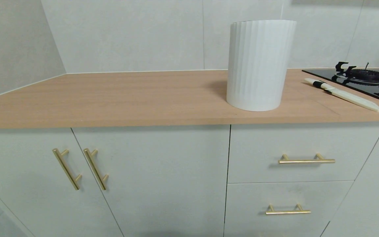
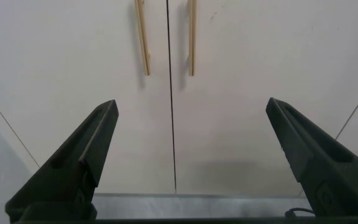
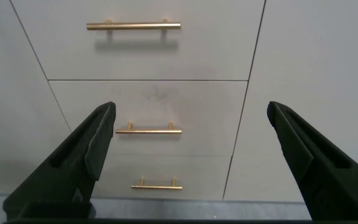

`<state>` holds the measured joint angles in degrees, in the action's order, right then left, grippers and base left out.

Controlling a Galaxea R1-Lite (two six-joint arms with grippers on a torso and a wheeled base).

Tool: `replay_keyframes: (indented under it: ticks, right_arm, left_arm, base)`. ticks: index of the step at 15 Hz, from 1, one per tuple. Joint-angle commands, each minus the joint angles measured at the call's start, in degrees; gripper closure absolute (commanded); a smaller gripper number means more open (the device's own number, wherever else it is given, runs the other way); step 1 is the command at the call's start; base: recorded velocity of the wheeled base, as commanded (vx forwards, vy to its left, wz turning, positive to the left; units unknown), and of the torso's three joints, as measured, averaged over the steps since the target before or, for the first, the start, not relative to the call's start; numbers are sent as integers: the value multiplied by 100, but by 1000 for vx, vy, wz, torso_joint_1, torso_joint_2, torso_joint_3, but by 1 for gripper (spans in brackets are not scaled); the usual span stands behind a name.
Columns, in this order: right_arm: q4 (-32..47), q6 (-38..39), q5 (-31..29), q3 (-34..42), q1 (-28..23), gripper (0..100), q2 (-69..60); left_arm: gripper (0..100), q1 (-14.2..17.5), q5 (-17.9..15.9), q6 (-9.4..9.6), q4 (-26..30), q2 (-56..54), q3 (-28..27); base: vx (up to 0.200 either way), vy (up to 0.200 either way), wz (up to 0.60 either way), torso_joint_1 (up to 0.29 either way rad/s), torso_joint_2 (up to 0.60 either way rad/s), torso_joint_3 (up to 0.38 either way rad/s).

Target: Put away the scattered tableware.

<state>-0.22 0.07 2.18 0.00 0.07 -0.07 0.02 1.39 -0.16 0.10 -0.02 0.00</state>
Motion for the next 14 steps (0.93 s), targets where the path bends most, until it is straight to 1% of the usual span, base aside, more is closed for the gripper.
replay_keyframes:
  ticks: [1,8,14]
  right_arm:
    - [-4,1,2,0,1,0,7]
    - [-4,-7,2,0,1,0,7]
    - [-4,-16,2,0,-7,0,7]
  left_arm:
    - [0,6,2,-2,-1,2,0]
    - [0,-2,2,-11,-1,2,0]
    - [0,6,10,-11,-1,2,0]
  base:
    - [0,-200,0,2,2,12]
    - [0,-200,0,0,5,1]
    - [0,0,0,0,0,0]
